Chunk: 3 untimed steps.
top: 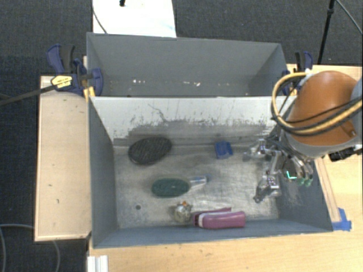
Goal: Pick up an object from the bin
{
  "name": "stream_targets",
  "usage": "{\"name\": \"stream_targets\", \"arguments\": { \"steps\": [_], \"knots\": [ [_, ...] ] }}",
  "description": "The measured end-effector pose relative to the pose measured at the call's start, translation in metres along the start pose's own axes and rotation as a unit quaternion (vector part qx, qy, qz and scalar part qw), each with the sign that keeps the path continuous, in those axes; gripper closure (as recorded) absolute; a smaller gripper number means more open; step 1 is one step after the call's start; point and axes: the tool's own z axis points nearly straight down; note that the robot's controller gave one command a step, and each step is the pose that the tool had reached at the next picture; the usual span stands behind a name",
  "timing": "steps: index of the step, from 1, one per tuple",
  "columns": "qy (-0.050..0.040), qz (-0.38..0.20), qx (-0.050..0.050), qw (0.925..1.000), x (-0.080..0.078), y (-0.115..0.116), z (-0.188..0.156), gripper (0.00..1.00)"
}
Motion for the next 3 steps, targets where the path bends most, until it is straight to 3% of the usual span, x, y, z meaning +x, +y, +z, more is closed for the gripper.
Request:
{"name": "stream_targets", "arguments": {
  "steps": [1,2,3],
  "knots": [
    [-0.0022,-0.050,-0.001,0.9987,0.026,0.079,0.000,0.00],
    [-0.0239,-0.241,0.003,0.9703,-0.023,0.120,0.104,0.00],
    [-0.0279,-0.240,0.004,0.9704,-0.025,0.120,0.100,1.00]
  ]
}}
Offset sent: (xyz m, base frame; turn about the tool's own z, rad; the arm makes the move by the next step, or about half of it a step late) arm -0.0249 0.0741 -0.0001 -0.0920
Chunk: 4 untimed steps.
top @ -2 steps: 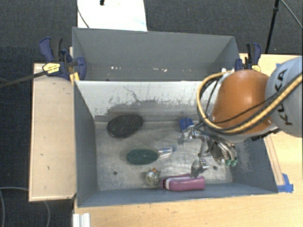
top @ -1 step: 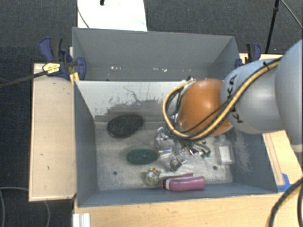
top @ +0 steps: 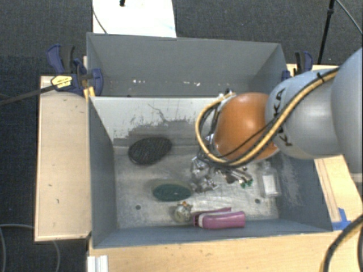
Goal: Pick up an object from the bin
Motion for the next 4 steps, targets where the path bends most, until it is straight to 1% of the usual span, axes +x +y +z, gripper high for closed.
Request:
{"name": "stream_targets", "arguments": {
  "steps": [1,2,3,4],
  "knots": [
    [0.0056,0.001,-0.002,1.0000,0.008,0.000,-0.006,1.00],
    [0.0159,-0.053,-0.008,0.9984,-0.046,0.037,-0.270,1.00],
    [0.0251,0.037,-0.009,0.9990,-0.061,0.072,-0.174,1.00],
    [0.0221,0.038,-0.008,0.9990,-0.062,0.070,-0.177,0.00]
  ]
}}
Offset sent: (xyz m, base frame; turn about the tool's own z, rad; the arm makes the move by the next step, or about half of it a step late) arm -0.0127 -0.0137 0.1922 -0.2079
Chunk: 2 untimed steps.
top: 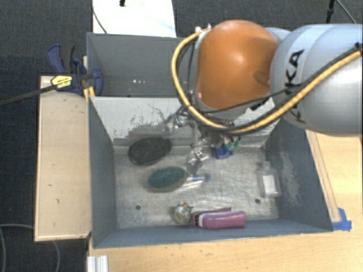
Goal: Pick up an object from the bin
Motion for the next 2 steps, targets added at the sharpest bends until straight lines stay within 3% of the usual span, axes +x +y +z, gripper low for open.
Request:
{"name": "stream_targets", "arguments": {
  "steps": [1,2],
  "knots": [
    [0.0043,-0.120,-0.001,0.9927,0.010,0.021,0.162,0.00],
    [0.0008,0.090,0.000,0.9959,0.008,-0.045,0.196,0.00]
  ]
}}
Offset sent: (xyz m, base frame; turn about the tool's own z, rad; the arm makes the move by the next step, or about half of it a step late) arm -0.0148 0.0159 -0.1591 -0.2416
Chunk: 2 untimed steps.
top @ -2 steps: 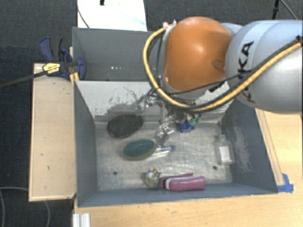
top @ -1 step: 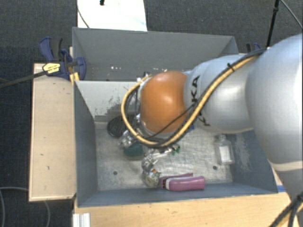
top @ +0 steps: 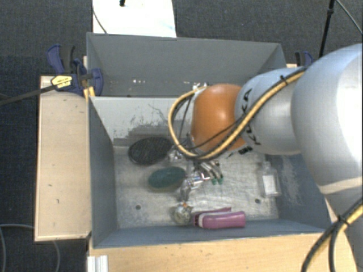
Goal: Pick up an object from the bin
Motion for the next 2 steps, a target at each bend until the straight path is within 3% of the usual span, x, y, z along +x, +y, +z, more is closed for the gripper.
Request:
{"name": "stream_targets", "arguments": {
  "steps": [1,2],
  "knots": [
    [-0.0023,-0.001,0.000,1.0000,-0.002,0.001,-0.002,1.00],
    [-0.0049,-0.089,0.001,0.9960,0.009,0.018,-0.226,1.00]
  ]
}}
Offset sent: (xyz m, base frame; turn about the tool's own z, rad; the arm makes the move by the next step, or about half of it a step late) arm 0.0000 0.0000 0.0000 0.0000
